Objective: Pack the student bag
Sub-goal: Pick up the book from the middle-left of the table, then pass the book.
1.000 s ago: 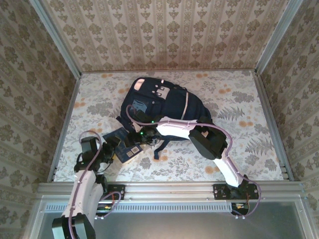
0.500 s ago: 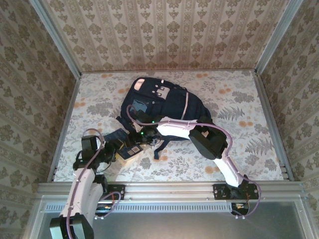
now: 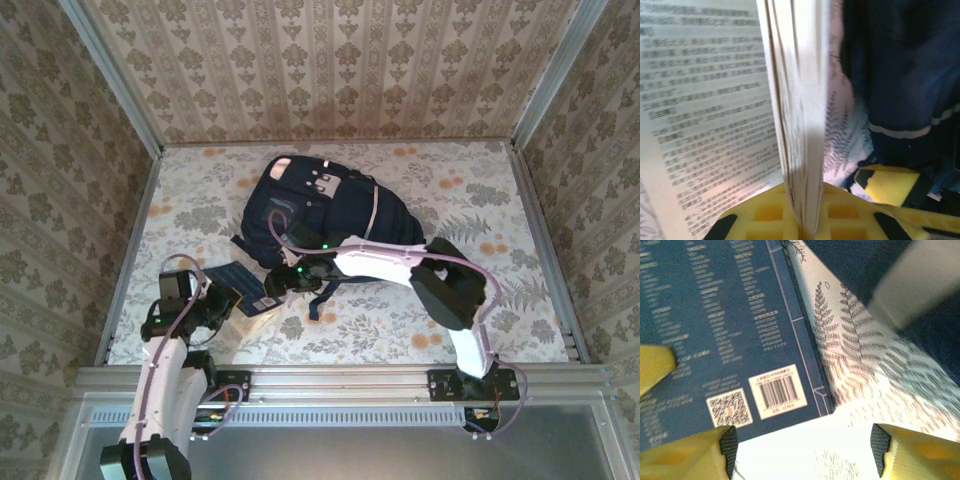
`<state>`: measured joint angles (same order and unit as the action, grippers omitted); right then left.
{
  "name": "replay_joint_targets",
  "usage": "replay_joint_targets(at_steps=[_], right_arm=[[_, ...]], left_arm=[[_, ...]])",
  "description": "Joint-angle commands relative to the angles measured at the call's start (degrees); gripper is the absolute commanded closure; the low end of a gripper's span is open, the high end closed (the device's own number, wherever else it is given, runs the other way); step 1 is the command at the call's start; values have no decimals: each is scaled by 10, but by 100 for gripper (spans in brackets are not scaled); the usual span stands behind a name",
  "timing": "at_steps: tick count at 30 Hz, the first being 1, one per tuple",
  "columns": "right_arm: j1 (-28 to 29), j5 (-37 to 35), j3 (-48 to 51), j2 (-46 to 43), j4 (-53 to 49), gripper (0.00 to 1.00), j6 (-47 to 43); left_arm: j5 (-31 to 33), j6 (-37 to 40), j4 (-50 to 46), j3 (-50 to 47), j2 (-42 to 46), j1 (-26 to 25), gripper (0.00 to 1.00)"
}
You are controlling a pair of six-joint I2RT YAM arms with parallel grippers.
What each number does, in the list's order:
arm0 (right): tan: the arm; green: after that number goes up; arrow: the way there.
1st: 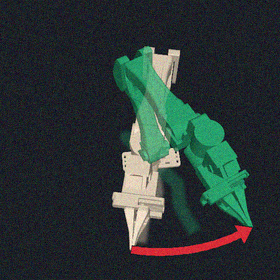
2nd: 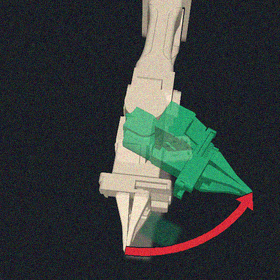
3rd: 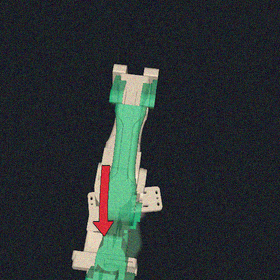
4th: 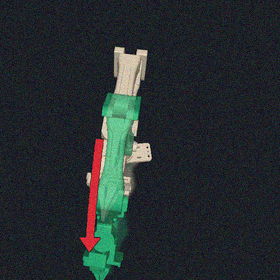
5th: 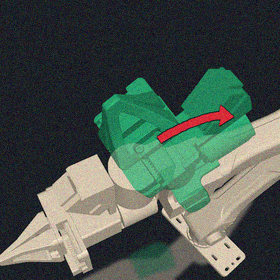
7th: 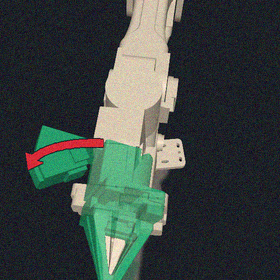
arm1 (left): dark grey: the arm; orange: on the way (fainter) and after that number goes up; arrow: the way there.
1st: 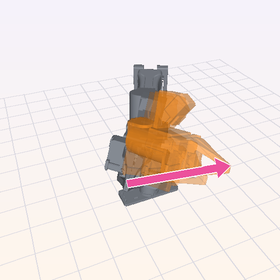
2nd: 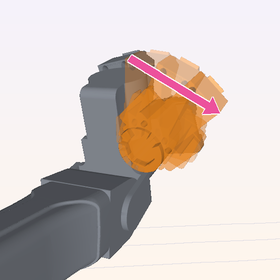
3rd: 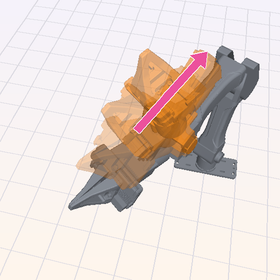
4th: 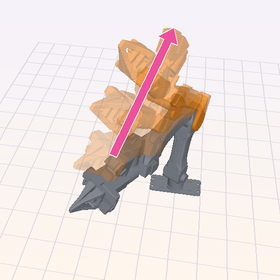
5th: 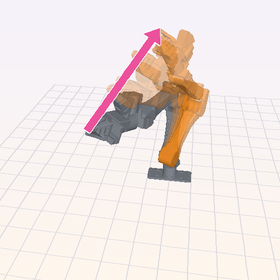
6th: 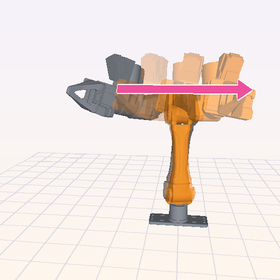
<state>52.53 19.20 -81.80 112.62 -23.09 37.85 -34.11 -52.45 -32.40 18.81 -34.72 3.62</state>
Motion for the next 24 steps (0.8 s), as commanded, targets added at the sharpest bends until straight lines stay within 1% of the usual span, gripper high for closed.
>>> replay_joint_targets(at_steps=[1,2,5,7,10,12,13,15,18,22,24], right_arm=[[-5,-64,19,-102,-40,25,-20],[-6,-78,25,-126,-49,25,-28],[-10,-117,33,-188,-74,23,-45],[-12,-133,44,-228,-90,23,-53],[-19,-161,60,-281,-94,22,-53],[-26,-168,74,-311,-92,22,-49],[-30,-169,79,-321,-91,22,-46],[-36,-165,89,-347,-92,22,-38],[-46,-143,111,-364,-80,19,-17],[-64,-95,138,-360,-24,12,41],[-70,-53,166,-361,45,8,86]], left_arm=[[-114,43,46,41,14,0,100],[-125,59,40,58,16,-5,100],[-124,112,-12,114,27,-19,100],[-122,129,-28,130,36,-23,100],[-134,116,6,127,52,-26,100],[-151,104,38,125,59,-27,100],[-152,108,36,130,63,-28,100],[-151,128,21,150,68,-36,100],[-175,137,35,169,69,-53,100],[-195,143,47,209,67,-78,100],[-207,136,66,227,64,-93,100]])
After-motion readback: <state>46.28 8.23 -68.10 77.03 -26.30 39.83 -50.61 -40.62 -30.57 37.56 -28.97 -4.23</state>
